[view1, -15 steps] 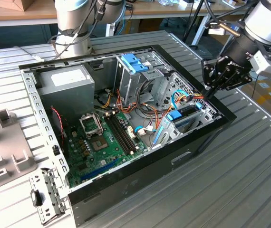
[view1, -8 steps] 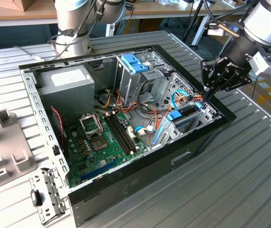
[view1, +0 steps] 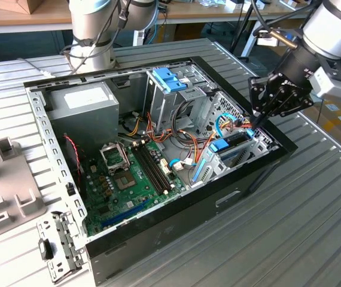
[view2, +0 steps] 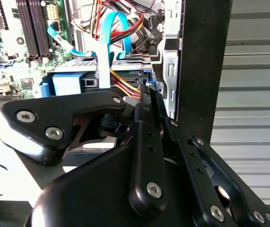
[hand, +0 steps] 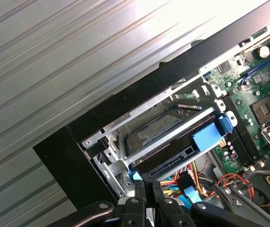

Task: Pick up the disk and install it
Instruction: 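Insert the first disk wire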

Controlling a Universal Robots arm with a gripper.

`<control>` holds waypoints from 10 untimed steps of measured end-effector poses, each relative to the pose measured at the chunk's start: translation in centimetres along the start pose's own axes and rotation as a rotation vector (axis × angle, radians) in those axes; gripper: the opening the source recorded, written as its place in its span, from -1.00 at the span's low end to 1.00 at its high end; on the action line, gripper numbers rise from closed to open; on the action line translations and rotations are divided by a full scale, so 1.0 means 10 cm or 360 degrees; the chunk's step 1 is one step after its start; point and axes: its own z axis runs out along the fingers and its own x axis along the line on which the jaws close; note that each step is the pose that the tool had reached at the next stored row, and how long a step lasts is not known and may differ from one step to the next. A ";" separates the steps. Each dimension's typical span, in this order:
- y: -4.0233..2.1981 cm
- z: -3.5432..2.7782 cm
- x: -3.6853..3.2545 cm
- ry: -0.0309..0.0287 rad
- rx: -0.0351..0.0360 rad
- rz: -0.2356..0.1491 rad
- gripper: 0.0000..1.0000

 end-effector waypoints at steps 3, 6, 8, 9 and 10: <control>0.022 0.006 -0.035 0.00000 0.0000 0.0000 -0.65; 0.046 0.013 -0.070 -0.00001 0.0000 0.0000 -0.65; 0.063 0.018 -0.097 0.00000 0.0000 0.0000 -0.65; 0.069 0.020 -0.106 0.00000 0.0000 0.0000 -0.65; 0.077 0.022 -0.118 0.00001 0.0000 0.0000 -0.65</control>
